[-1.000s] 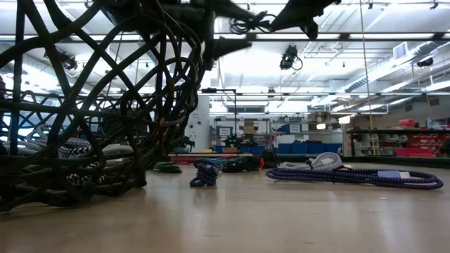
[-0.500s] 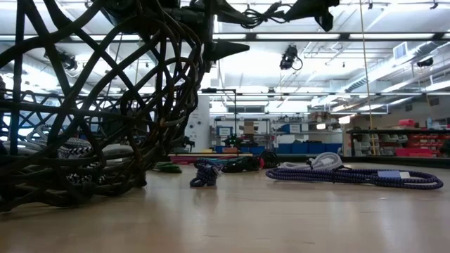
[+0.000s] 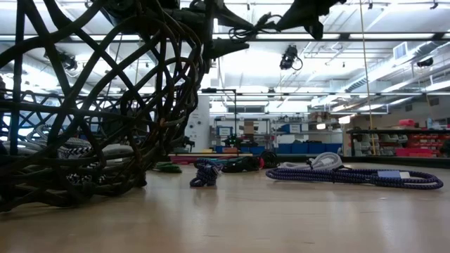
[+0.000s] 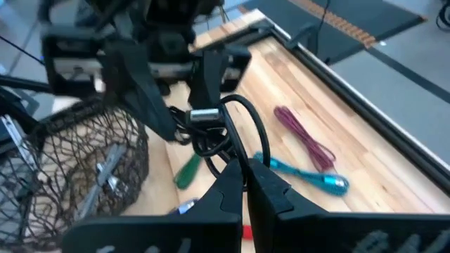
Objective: Pick and place USB-C Cables
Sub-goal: Put the right black charger cable into the wire basket
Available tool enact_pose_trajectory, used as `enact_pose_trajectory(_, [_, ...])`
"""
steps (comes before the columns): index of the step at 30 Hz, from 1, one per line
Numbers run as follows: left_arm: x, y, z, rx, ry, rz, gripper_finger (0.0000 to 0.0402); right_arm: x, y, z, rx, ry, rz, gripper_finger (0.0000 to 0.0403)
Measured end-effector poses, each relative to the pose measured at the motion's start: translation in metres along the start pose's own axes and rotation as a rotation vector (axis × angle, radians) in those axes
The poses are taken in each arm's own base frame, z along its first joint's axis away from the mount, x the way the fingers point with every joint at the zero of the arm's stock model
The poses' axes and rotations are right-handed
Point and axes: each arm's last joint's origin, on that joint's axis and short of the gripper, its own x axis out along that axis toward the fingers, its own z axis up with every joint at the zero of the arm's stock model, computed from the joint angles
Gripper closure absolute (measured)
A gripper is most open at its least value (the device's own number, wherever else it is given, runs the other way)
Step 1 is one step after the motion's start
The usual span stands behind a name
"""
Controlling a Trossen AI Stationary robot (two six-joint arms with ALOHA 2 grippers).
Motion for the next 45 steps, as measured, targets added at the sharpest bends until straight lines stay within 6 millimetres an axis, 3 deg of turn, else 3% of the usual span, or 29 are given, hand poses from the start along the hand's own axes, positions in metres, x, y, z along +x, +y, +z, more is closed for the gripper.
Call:
enact_pose_trajectory(5, [0.0, -0.001, -0.001, 0.001, 0.031, -0.038, 0.0365, -0.002, 0.003, 0.005, -0.01, -0.056, 0.02, 0.0396])
enact_pose_trajectory(7, [0.0, -0.001, -0.001, 0.0, 0.033, -0.04, 0.0383, -0.003, 0.003, 0.006, -0.011, -0.063, 0.025, 0.0396])
enact_pose_trajectory(15, [0.0, -0.001, -0.001, -0.004, 0.019, -0.019, 0.0385, -0.003, 0.011, 0.008, -0.025, -0.093, 0.083, 0.0371])
enact_pose_trajectory(29, [0.0, -0.003, -0.003, -0.009, 0.022, -0.022, 0.0385, -0.006, 0.018, 0.009, -0.046, -0.143, 0.042, 0.0218])
enact_pose_trajectory(33, [0.001, -0.008, -0.006, -0.003, 0.031, -0.035, 0.0385, -0.02, 0.018, 0.012, -0.102, -0.184, 0.044, 0.0189])
enact_pose_trajectory(38, [0.002, -0.015, -0.013, 0.002, 0.063, -0.056, 0.0385, -0.053, 0.023, 0.029, -0.138, -0.304, 0.068, 0.0179])
enact_pose_trajectory(45, [-0.001, -0.034, -0.042, -0.011, 0.289, -0.12, 0.0385, -0.092, 0.026, 0.04, -0.163, -0.395, 0.083, 0.0181])
